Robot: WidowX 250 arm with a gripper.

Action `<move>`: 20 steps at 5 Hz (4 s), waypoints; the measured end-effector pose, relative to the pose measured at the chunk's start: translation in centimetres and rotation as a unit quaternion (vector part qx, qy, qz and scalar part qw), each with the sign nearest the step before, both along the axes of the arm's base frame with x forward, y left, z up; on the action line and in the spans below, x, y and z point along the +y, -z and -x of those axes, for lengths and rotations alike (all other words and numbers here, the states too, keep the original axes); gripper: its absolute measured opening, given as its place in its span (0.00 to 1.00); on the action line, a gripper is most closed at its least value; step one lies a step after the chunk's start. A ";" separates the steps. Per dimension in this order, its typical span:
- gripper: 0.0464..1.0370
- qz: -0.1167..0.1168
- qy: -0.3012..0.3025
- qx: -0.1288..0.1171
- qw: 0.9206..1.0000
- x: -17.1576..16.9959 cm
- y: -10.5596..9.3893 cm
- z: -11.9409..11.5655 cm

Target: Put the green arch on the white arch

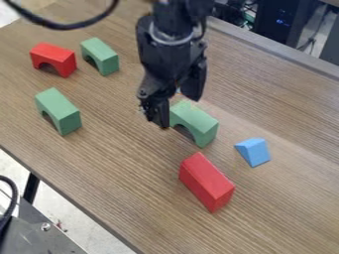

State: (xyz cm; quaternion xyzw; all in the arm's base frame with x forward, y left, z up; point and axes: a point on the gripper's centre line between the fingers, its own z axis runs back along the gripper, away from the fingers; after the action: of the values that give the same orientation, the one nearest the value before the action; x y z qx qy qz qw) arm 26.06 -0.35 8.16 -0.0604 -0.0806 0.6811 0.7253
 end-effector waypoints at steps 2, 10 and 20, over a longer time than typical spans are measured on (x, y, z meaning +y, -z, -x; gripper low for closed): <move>0.96 0.007 0.009 -0.006 1.000 -1.0 0.1 -3.1; 0.54 -0.038 0.065 -0.028 0.997 -2.6 -1.3 -3.2; 0.54 0.011 -0.055 0.020 0.998 8.2 -4.5 -9.9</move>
State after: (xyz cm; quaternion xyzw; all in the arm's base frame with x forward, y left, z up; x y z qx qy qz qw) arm 35.96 7.82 12.63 -0.0503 -0.0613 0.7217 0.6876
